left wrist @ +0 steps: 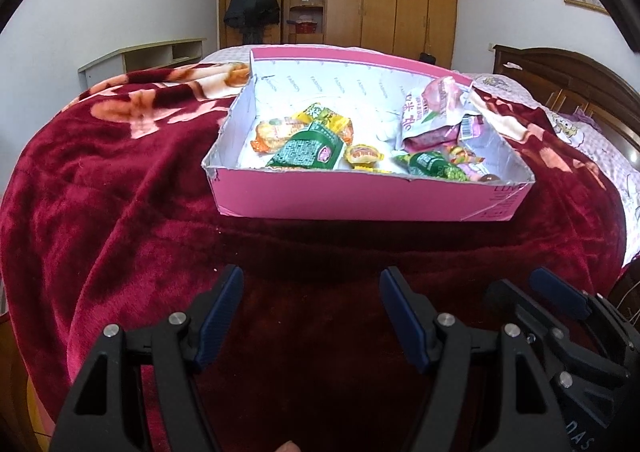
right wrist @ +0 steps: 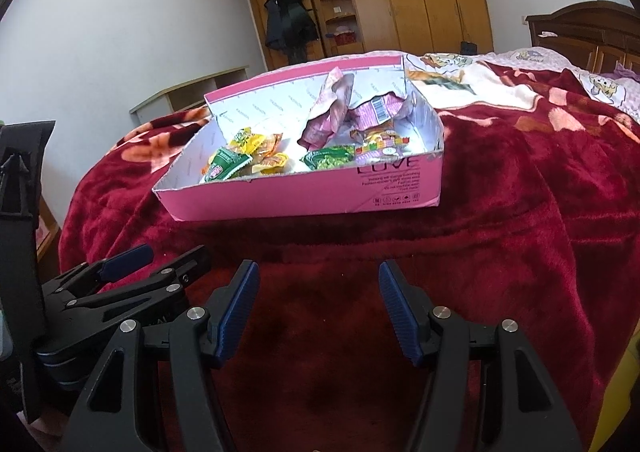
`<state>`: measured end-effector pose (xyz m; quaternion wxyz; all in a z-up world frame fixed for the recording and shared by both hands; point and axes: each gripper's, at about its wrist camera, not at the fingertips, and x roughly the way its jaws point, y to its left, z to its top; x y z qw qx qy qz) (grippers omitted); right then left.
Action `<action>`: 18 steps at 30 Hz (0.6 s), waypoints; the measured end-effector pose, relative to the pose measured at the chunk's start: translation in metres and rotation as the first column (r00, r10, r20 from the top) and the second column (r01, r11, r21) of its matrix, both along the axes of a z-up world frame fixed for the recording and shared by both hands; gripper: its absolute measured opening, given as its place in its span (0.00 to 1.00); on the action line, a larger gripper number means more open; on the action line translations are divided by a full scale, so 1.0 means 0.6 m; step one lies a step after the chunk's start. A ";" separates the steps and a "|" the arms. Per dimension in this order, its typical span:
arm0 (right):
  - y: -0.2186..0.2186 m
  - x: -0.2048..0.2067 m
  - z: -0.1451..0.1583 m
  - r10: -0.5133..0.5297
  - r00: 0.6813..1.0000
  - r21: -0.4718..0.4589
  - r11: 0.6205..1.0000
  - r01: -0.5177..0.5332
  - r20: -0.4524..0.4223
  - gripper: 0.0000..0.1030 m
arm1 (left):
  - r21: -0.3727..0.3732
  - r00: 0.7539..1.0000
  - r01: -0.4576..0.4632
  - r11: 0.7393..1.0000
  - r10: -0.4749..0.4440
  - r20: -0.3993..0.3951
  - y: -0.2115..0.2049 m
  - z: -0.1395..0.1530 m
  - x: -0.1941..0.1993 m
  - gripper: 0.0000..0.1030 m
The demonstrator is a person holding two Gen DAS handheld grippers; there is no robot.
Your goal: Organize snacks
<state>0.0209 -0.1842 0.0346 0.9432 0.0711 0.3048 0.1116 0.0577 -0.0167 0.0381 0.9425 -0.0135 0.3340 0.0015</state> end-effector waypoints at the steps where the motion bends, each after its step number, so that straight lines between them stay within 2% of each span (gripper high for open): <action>1: 0.000 0.001 -0.001 -0.001 1.000 0.001 1.000 0.001 -0.002 0.62 | 0.005 1.000 -0.003 1.000 0.003 0.002 -0.001 -0.001 0.000 0.72; 18: -0.006 0.008 -0.012 -0.030 0.999 0.019 0.999 0.030 -0.037 0.62 | 0.015 1.000 -0.003 1.000 0.003 -0.016 -0.006 -0.011 0.003 0.72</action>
